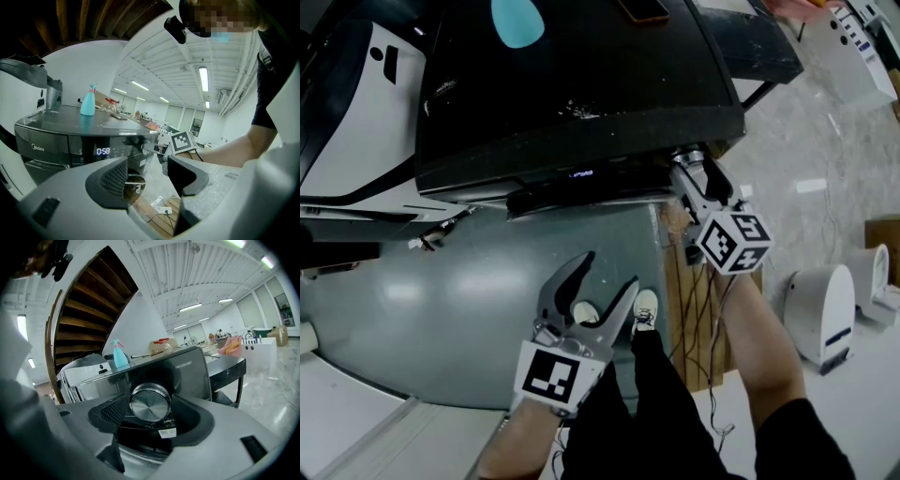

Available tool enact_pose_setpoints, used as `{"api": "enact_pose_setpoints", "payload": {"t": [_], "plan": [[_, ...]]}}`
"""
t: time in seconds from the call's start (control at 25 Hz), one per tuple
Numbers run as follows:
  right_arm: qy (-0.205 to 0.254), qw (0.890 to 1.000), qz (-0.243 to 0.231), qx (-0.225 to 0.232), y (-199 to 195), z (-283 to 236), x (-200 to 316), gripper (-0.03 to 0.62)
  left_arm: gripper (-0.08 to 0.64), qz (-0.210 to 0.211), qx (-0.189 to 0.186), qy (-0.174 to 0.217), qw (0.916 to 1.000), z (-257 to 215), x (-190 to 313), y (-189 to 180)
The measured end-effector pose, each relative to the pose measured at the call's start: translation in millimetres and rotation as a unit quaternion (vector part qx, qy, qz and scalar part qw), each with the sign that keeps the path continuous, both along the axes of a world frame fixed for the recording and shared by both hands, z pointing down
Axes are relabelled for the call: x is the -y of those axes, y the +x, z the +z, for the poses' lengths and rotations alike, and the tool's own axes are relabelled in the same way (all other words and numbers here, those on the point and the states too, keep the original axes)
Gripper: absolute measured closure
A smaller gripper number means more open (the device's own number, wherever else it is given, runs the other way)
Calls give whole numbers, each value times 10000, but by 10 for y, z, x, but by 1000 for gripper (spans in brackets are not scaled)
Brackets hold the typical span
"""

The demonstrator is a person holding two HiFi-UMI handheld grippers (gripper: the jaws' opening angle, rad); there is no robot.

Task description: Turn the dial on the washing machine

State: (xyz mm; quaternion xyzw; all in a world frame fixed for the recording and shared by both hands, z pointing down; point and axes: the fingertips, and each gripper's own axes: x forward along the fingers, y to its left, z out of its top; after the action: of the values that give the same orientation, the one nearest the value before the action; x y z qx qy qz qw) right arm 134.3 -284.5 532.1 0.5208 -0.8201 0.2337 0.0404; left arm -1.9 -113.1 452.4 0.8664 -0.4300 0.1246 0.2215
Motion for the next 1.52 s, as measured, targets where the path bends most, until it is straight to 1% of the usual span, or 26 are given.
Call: {"api": "enact_pose_setpoints", "payload": {"t": [0.16, 0.24, 0.32, 0.4, 0.48, 0.56, 0.6, 0.68, 0.76, 0.84, 0.92, 0.96, 1.04, 1.12, 1.16, 1.2, 1.24, 1.28, 1.52], "plan": [[214, 9980, -187, -568, -32, -23, -7, 305, 313, -2, -5, -3, 10000, -2, -18, -3], [356, 9939, -272, -1010, -40, -31, -7, 305, 313, 3, 2, -3, 10000, 2, -26, -9], [577, 9839, -339, -1658, -37, -41, -4, 305, 312, 14, 10, -3, 10000, 11, -31, -12], [821, 9687, -421, -2306, -59, -66, -7, 281, 312, 23, 10, -1, 10000, 21, -34, -12], [1026, 9537, -538, -2776, -104, -79, -15, 296, 313, 21, 6, -6, 10000, 30, -40, -17], [1135, 9428, -601, -3076, -129, -69, -26, 296, 313, 12, 4, -30, 10000, 40, -50, -21], [1130, 9397, -596, -3172, -127, -56, -32, 301, 313, 9, 2, -40, 10000, 44, -52, -22], [1109, 9373, -576, -3252, -122, -36, -37, 305, 313, 13, 6, -44, 10000, 49, -53, -24], [1149, 9373, -589, -3237, -136, -38, -34, 314, 312, 14, 0, -60, 10000, 54, -54, -22], [1159, 9395, -571, -3172, -143, -37, -36, 322, 313, 21, -6, -63, 10000, 58, -56, -15], [1126, 9464, -523, -2982, -139, -41, -32, 324, 311, 23, -12, -59, 10000, 61, -57, -11], [1056, 9527, -477, -2810, -132, -39, -30, 324, 312, 20, -18, -62, 10000, 63, -57, -10], [832, 9695, -337, -2278, -107, -23, -23, 325, 312, 6, -24, -77, 10000, 71, -56, -12], [553, 9871, -136, -1499, -64, 3, -10, 324, 313, -7, -28, -97, 9999, 78, -56, -14], [409, 9933, -31, -1083, -40, 14, -6, 324, 313, -8, -30, -97, 9999, 80, -56, -13], [290, 9968, 55, -736, -21, 21, -5, 324, 313, -7, -33, -92, 10000, 79, -57, -11], [221, 9983, 109, -521, -10, 24, -6, 322, 313, -5, -34, -87, 10000, 78, -58, -8], [208, 9987, 130, -446, -6, 24, -9, 322, 313, -2, -33, -84, 10000, 77, -59, -5], [342, 9974, 110, -624, -1, 2, -24, 309, 311, 48, -48, -64, 10000, 64, -78, 28]]}}
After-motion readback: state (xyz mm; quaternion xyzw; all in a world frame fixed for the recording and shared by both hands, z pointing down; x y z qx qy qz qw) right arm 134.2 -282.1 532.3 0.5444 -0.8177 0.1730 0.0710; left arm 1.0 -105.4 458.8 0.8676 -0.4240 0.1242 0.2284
